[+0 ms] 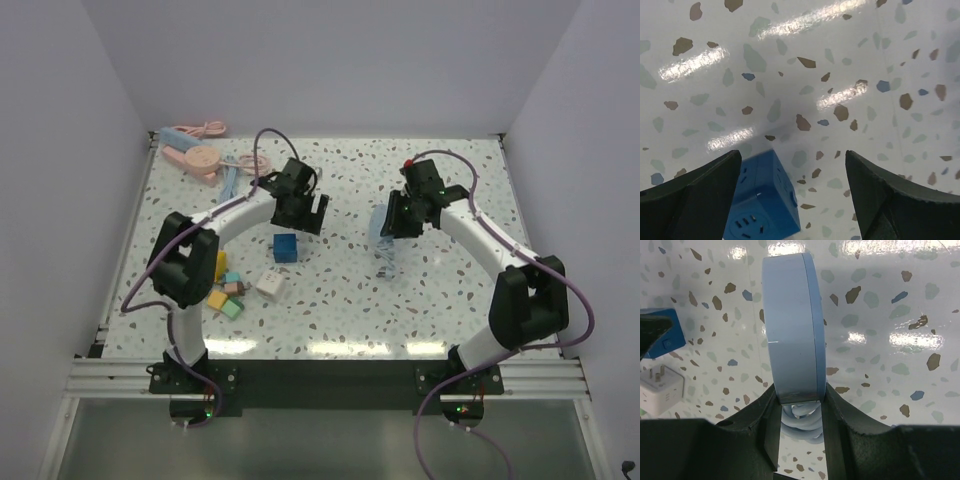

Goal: Pull the plug off the socket

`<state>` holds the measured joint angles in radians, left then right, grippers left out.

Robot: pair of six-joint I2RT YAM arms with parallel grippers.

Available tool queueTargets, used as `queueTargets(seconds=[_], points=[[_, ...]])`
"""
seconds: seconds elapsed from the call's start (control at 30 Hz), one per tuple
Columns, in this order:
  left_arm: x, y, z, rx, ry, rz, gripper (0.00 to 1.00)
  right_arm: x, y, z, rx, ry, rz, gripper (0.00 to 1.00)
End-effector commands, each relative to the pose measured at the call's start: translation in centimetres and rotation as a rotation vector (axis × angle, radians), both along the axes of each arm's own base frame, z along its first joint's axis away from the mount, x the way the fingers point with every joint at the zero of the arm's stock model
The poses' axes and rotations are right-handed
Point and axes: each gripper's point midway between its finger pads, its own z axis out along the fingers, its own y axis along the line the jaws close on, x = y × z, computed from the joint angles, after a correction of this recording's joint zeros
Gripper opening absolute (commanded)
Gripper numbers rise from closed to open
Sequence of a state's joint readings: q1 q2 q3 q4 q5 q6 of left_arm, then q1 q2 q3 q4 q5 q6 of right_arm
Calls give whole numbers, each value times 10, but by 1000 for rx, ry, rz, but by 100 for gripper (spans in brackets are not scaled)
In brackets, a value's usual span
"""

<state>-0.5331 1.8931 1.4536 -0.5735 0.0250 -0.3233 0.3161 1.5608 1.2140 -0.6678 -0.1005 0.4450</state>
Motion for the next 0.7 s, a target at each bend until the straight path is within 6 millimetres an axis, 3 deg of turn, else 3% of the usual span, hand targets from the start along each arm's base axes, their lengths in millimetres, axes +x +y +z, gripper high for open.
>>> queueTargets(seconds=[0.0,0.1,0.2,0.23,0.3,0.37,0.4,0.47,0.6,0.67], points=[[22,11,-4,176,-62,-22,90,4,7,30,60,-96,12,0],[22,13,-17,228,-50,-57,90,2,6,29,57,-96,11,0],[10,19,-24,270,-22,-93,88,0,5,27,53,-96,8,0],[-2,26,-34,291,10,-105,88,-1,5,27,53,-96,10,0],[-15,36,-30,303,17,-108,82,-1,4,24,52,-89,7,0],[-39,54,-43,344,72,-104,78,-3,5,22,55,-83,8,0],[-46,59,-38,344,70,-85,73,-2,5,21,57,-82,6,0],[-67,77,-47,381,117,-62,68,-2,8,17,66,-71,10,0],[-91,103,-45,394,158,71,34,1,13,16,85,-67,22,0],[-98,117,-45,383,178,149,25,2,17,16,99,-62,33,0]])
